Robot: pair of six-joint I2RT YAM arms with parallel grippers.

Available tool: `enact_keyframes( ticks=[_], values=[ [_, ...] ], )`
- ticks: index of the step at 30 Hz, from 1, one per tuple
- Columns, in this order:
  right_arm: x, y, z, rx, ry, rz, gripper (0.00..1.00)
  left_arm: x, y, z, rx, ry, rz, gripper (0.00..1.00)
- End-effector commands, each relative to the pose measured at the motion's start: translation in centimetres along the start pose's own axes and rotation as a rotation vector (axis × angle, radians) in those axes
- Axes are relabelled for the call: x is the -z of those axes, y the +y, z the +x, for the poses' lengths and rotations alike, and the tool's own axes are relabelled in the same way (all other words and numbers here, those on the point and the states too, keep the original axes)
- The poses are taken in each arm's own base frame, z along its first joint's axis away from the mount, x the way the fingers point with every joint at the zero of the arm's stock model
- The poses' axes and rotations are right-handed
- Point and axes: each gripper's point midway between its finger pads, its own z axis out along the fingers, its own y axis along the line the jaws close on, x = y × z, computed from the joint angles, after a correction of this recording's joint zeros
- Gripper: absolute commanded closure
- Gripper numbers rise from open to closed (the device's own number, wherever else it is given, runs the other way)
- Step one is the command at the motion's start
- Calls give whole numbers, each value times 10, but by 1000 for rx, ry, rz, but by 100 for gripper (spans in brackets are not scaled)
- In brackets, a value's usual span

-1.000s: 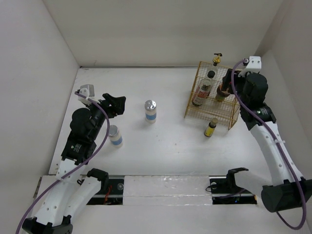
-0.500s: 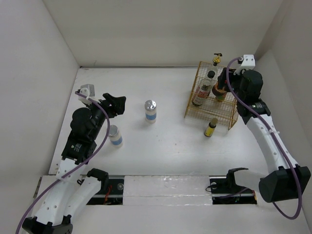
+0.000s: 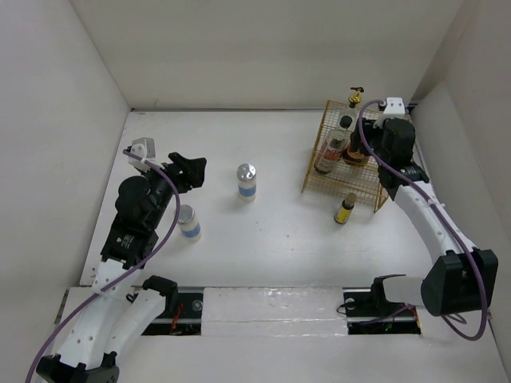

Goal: Organize the condiment bottles

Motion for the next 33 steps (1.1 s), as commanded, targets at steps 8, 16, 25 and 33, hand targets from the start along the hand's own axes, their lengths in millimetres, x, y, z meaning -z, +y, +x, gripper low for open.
enact_keyframes(
  ticks=[8, 16, 25, 33],
  values=[
    [-22, 3, -22, -42, -140, -12, 49, 2, -10, -13, 10, -42, 41, 25],
    [-34, -4, 9, -37, -71, 23, 48, 0, -9, -11, 9, -34, 36, 25],
    [-40, -8, 28, -40, -29, 67, 37, 0, -9, -11, 9, -34, 36, 25],
    [-28, -11, 22, -48, -40, 95, 23, 0, -9, -11, 9, -34, 36, 25]
  ],
)
